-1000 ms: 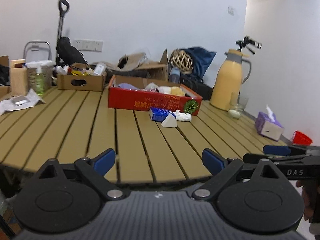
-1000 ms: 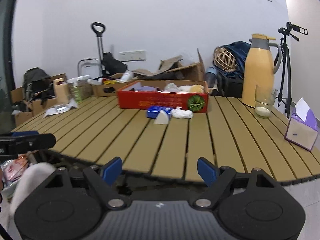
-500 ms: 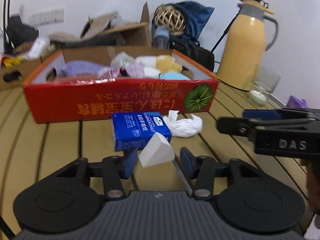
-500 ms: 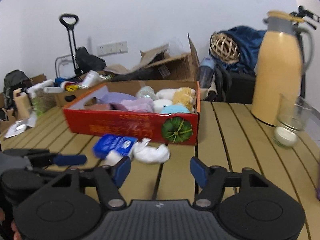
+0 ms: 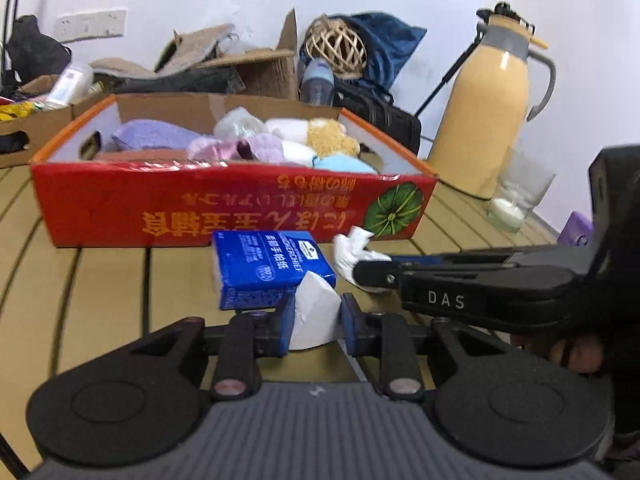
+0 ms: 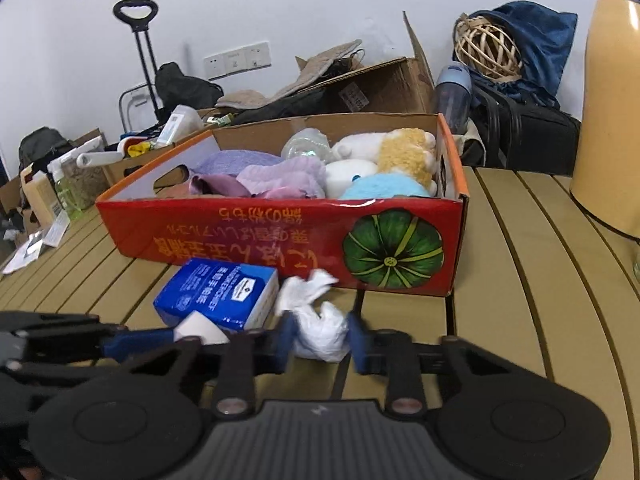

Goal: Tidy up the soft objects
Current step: 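Grasp the folded white tissue with the left gripper while the right gripper grasps the crumpled tissue, then carry both white tissues into the box and open both grippers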

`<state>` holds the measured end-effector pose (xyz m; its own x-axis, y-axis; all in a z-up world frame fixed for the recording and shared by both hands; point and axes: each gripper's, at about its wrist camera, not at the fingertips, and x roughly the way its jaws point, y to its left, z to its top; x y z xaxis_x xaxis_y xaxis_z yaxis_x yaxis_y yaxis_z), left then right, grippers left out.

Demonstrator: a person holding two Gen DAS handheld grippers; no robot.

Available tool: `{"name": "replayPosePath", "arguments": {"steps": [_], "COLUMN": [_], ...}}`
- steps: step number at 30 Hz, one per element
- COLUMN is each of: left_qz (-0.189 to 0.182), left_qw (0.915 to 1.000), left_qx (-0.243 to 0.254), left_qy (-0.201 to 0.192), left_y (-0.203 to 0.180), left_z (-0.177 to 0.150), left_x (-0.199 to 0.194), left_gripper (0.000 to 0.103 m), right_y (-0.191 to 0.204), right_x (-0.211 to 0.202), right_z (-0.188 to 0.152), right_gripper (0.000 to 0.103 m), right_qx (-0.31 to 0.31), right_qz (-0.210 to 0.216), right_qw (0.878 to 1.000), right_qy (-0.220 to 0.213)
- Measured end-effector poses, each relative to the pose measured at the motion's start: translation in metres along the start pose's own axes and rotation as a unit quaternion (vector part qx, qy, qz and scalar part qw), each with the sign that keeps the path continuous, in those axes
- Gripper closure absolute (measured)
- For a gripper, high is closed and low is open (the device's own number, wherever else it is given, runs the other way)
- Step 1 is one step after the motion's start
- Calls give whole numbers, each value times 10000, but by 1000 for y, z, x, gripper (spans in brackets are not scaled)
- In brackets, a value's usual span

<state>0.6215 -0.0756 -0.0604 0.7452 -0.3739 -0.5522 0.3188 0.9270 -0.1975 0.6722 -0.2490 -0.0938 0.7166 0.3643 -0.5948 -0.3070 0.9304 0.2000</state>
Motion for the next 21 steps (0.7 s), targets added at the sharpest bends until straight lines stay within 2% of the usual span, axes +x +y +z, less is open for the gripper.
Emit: {"name": "replayPosePath", "arguments": {"steps": [4, 8, 13, 21], "left_qz": [-171, -376, -45, -6], "left_qw": [9994, 9961, 9945, 9905], "left_qx": [-258, -791, -1006, -1087], "left_qy": [-122, -142, -272, -838], "left_y": [2, 13, 22, 16], "left_z": [-13, -41, -74, -102], "left_x": [-46, -109, -182, -267], "left_gripper": [79, 79, 78, 78], "right_y": [7, 17, 46, 104], "right_x": [-23, -79, -162, -259], "right_z": [-11, -40, -79, -113], "right_gripper": [88, 88, 88, 88], "right_qx": [6, 173, 246, -171], "right_qz": [-25, -55, 89, 212], "right_qw": [10000, 9996, 9988, 9955], "right_qy": [-37, -220, -423, -912]}}
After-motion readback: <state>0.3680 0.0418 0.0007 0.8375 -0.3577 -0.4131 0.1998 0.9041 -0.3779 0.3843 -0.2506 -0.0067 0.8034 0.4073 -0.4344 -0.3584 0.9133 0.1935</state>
